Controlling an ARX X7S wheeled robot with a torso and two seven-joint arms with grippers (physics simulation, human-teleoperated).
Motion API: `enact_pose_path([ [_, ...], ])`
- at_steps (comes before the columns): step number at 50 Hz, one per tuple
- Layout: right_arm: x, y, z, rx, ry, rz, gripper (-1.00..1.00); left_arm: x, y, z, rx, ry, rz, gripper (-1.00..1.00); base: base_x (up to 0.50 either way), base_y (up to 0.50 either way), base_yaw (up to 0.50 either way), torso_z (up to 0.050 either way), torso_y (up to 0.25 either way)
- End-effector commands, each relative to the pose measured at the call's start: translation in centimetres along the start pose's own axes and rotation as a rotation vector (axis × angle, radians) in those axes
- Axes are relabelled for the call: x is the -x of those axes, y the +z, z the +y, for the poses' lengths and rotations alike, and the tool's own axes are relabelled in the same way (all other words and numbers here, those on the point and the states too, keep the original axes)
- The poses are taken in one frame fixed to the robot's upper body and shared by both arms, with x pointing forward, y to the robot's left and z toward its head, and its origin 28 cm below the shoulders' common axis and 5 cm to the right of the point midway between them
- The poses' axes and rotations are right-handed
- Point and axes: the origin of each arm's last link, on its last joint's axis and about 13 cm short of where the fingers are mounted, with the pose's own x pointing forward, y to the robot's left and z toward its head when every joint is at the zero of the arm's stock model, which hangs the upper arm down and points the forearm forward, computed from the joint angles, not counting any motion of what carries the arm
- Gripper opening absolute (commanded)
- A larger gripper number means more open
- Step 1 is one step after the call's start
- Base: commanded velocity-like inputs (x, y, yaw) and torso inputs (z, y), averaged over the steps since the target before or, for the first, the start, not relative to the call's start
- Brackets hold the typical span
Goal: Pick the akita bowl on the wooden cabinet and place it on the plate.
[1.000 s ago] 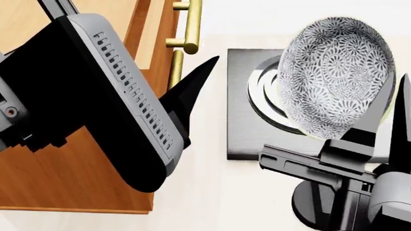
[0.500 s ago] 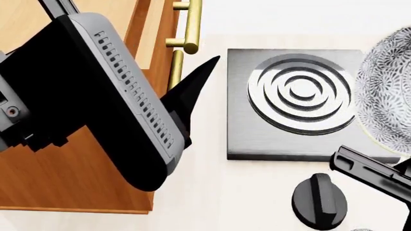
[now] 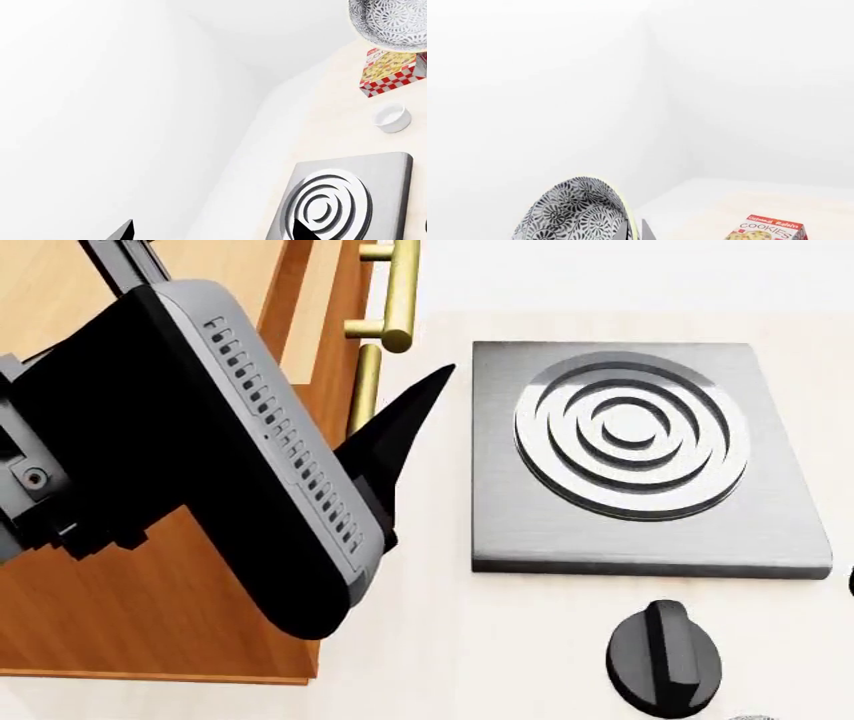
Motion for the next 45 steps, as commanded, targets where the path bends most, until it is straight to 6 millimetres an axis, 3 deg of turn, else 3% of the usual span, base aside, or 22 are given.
enact_pose_path([
  [1, -0.8, 0.7, -1.0, -0.036, -0.046, -0.022, -1.00, 0.1, -0.2, -0.1, 0.002, 0.001, 0.005, 1.00, 0.00, 0.00, 0.00, 0.000, 0.000],
  [14, -1.7, 1.2, -1.6, -0.009, -0.074, -0.032, -1.00, -0.1, -0.4, -0.2, 0.008, -0.002, 0.006, 1.00, 0.00, 0.00, 0.00, 0.000, 0.001],
  [45, -3.8, -1.1, -3.6, 0.034, -0.168, 0.041, -1.00, -0.3, -0.9, -0.6, 0.010, -0.015, 0.014, 1.00, 0.00, 0.00, 0.00, 0.000, 0.000],
])
